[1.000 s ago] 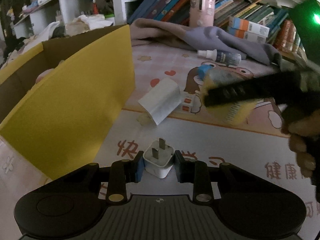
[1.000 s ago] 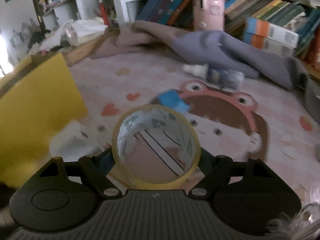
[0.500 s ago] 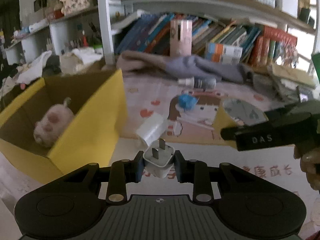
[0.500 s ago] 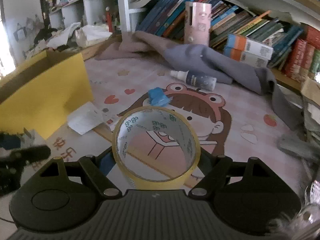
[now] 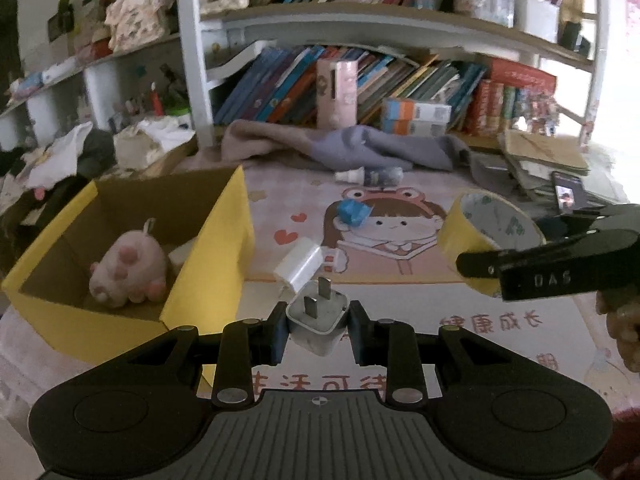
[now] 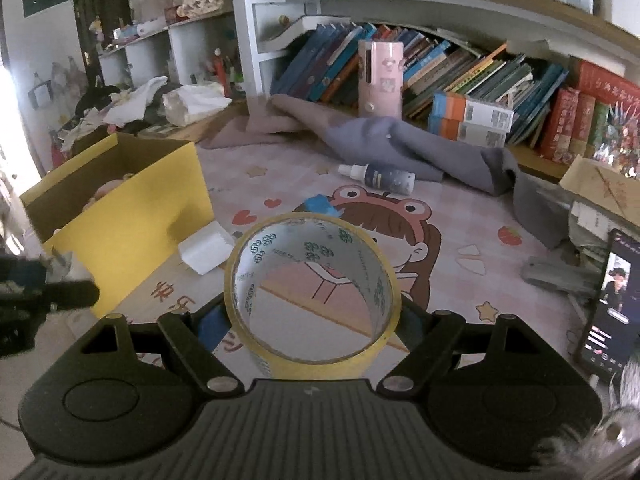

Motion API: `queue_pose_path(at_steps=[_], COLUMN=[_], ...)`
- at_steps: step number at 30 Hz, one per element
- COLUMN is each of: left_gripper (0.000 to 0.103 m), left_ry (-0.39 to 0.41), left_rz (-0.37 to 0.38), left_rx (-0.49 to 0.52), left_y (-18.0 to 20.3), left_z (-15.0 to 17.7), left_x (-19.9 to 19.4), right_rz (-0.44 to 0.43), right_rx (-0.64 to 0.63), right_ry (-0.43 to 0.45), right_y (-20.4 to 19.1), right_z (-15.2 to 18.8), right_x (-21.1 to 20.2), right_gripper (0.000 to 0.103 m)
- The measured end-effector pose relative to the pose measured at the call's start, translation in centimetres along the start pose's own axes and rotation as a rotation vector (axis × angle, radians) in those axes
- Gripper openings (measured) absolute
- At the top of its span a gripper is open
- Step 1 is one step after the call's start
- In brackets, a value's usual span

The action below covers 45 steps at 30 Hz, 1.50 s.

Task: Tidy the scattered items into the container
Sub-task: 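Lift the charger and tape roll and carry both toward the yellow box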

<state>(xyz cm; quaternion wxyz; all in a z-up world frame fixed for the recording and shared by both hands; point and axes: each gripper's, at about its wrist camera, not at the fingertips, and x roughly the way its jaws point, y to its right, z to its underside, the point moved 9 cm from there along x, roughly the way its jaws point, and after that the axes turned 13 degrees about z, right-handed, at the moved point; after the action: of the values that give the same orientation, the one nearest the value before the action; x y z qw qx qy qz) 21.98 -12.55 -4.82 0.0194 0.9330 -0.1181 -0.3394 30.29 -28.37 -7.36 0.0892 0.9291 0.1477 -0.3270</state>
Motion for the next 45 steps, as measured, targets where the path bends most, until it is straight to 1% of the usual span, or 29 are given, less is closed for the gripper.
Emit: queue_pose_path(at_steps=[5,10,17,22,25,28,30,34,37,40,45], left_gripper=[0.029,0.029,0.029,0.029,0.029,0.029,0.029,0.029,0.029,0.029,0.029], left_ry=[0.02,0.046,0.066,0.079,0.078,0.063,0.074,0.087,0.072,0.056,0.029], left_rz=[0.06,0.121,0.197,0.244,0.258,0.275,0.27,0.268,0.287,0.304,0.311], left_rx=[0.028,0.093,0.133,0.169,0.2,0.191,0.192,0.152,0.145,0.16,0.169], left_y=[0.7,1.2,0.1,-0.7,-1.5,-2.8,-3.8,-6.4,-7.7,-8.6,-10.3], left_z=[-0.1,-0.3,-0.4,0.0,0.9,2.1,2.7,3.3,4.3,5.6,7.6], left_x=[-1.1,-1.7,-2.9,-4.0,-5.0,-6.5,-7.5,-9.1,-10.1,-11.2,-12.9], right_rz=[0.019,0.073,0.162,0.218,0.248,0.262,0.253,0.255,0.27,0.281,0.271], right_rx=[0.043,0.087,0.13,0.164,0.193,0.218,0.2,0.174,0.188,0.216,0.239], right_ry=[0.006,0.008,0.041,0.058,0.076,0.058,0.055,0.047,0.048,0.038,0.0], right_y=[-0.1,-0.8,-2.1,-3.2,-4.2,-5.9,-7.6,-11.0,-12.9,-14.8,-18.1], right_z=[0.0,0.2,0.3,0.8,1.0,1.5,1.8,2.6,3.4,4.5,6.5], right_x=[-2.1,-3.5,-6.0,-7.6,-8.3,-8.7,-9.2,-10.2,-11.1,-11.7,-12.4], right_gripper=[0.082,0.082,0.082,0.082,0.082,0.082,0.082,0.082,0.082,0.082,0.082])
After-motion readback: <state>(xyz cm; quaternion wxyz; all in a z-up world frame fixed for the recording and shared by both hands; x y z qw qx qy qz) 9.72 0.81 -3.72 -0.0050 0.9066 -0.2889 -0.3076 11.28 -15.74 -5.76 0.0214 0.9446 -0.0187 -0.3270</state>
